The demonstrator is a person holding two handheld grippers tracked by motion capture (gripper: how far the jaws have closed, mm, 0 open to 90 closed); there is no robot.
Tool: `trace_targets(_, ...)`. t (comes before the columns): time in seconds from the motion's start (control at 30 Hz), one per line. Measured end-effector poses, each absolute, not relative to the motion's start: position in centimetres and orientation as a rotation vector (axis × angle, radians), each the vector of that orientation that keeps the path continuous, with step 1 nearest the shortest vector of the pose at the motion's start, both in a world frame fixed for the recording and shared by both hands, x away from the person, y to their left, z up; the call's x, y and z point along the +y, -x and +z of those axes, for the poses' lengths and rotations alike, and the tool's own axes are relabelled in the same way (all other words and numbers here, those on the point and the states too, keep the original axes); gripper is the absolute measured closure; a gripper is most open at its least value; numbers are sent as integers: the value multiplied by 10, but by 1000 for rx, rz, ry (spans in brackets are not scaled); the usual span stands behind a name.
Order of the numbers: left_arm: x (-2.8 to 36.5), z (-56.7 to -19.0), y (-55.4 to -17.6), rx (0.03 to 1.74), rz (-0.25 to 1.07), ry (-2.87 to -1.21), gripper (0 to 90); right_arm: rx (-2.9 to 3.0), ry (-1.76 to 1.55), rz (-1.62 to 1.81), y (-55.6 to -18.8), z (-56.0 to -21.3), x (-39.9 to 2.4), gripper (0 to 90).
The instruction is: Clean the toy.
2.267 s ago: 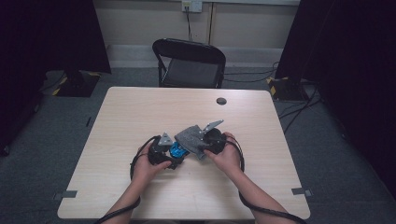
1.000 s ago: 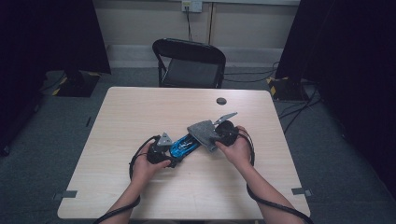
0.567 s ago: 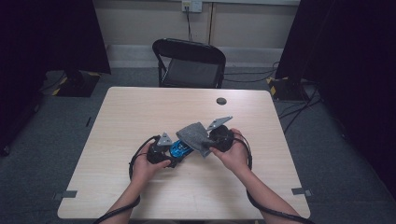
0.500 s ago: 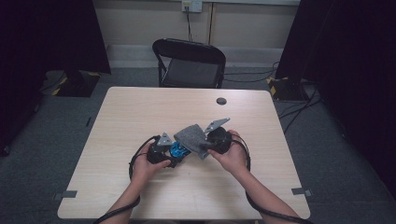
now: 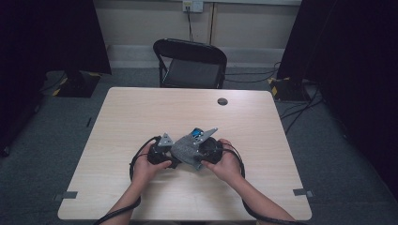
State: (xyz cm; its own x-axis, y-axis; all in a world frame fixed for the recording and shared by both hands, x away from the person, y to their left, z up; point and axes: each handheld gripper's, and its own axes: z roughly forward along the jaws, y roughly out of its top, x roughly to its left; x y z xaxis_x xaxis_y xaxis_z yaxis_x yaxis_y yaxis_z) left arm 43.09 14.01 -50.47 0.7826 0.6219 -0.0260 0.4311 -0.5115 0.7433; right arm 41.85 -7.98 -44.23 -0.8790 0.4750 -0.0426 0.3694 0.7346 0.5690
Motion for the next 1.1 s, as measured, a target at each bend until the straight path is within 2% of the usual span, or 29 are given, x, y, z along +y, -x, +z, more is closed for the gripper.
trace_targets(1.1,140,-505,-431,775,314,-2194,229,2743,-767,796,-434,-447,-92,768)
